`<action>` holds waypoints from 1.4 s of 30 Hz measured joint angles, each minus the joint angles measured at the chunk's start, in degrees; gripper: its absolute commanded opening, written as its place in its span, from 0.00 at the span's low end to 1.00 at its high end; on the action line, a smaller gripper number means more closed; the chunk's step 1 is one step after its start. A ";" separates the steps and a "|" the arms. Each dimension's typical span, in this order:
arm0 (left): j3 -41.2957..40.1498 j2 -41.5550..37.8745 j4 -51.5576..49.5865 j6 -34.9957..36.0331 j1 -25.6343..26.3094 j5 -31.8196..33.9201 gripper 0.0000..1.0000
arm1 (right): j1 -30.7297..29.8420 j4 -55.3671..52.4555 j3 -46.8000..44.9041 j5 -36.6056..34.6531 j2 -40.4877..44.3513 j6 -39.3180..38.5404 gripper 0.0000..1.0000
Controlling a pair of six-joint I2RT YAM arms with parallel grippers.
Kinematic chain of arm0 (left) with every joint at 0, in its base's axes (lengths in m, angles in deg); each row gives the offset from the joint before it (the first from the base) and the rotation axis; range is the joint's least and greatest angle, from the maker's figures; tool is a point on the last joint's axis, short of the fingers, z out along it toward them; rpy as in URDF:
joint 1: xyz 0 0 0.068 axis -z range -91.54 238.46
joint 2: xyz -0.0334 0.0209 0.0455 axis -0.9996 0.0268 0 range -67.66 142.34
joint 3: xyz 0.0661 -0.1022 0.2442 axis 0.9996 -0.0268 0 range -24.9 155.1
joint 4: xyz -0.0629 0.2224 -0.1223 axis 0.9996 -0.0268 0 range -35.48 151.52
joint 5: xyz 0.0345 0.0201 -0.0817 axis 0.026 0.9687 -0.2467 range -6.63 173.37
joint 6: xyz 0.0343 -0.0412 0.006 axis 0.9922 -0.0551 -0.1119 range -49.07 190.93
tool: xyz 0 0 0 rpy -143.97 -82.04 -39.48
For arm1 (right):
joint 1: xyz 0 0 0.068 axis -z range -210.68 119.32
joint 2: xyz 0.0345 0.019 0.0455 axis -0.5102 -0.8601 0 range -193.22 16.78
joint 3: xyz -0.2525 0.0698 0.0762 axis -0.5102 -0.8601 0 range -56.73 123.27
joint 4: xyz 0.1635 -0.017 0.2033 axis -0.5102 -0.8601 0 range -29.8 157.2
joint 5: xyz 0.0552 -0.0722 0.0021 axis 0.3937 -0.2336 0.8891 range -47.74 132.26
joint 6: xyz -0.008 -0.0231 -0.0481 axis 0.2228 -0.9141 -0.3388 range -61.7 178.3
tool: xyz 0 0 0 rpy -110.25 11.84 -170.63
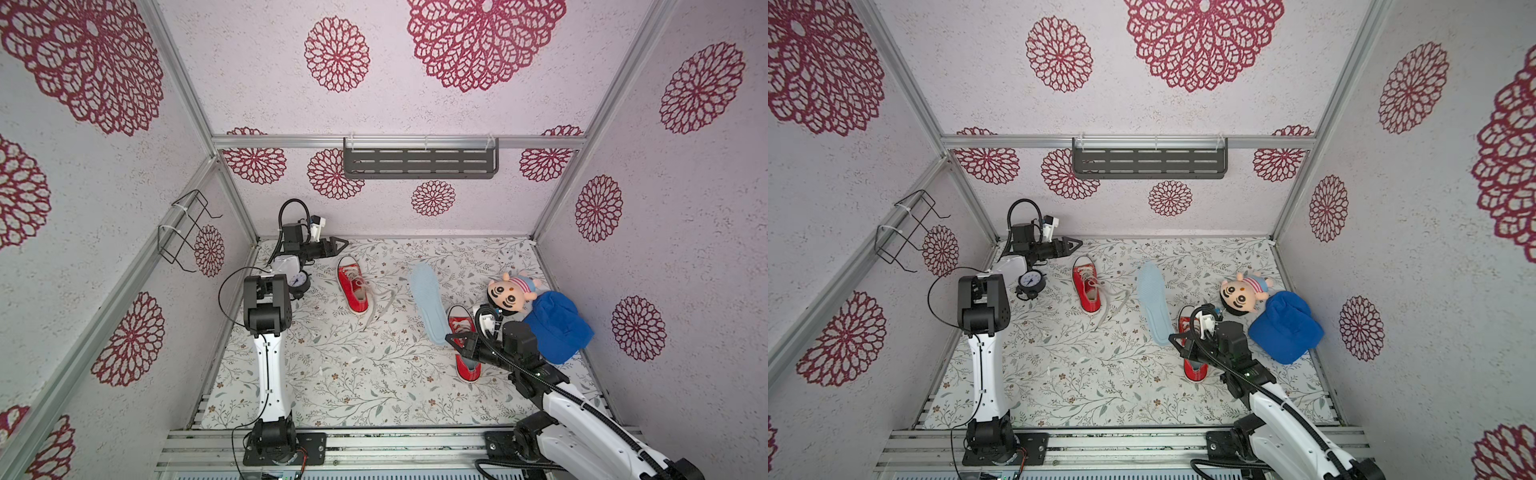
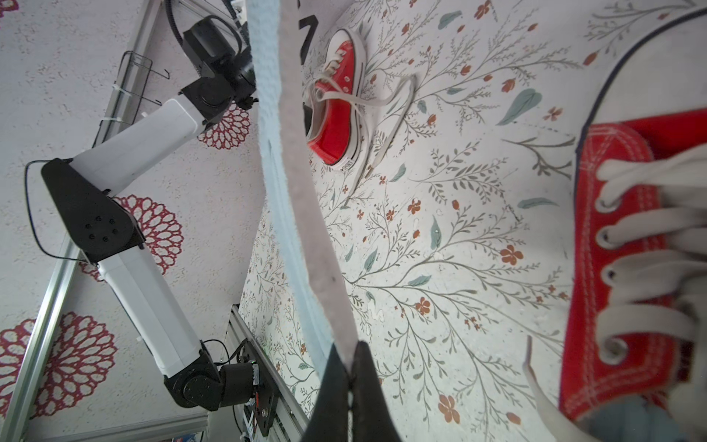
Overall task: Remove the insole from the shoe
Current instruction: Place the shoe at the center of the board, then place the insole at the center of the board.
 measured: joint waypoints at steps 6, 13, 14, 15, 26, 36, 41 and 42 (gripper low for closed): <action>-1.55 -5.44 -1.88 0.39 -0.22 2.75 0.88 | -6.56 -0.24 1.68 -3.26 -3.37 1.51 0.00; -35.23 -39.60 13.25 -5.95 -0.11 9.20 0.85 | -20.85 7.61 2.62 -4.59 -15.13 11.72 0.00; -39.93 -45.27 16.28 -7.06 0.07 10.54 0.85 | -22.60 8.87 2.60 -4.90 -16.83 13.92 0.00; -44.13 -50.62 18.56 -8.04 0.33 11.78 0.85 | -24.04 10.34 2.51 -5.14 -18.21 15.82 0.00; -69.94 -84.80 16.76 -9.75 4.59 26.51 0.87 | -35.19 29.68 2.69 -5.95 -36.46 36.09 0.00; -70.23 -92.70 6.95 -5.88 4.55 31.17 0.88 | -36.92 34.47 2.67 -6.23 -43.47 42.93 0.45; -70.23 -92.96 4.22 -4.44 4.52 32.41 0.89 | -37.11 20.02 4.96 -9.29 -34.51 38.25 0.62; -70.23 -93.02 3.93 -4.22 4.52 32.52 0.90 | -37.09 15.54 6.14 -10.45 -31.67 36.46 0.63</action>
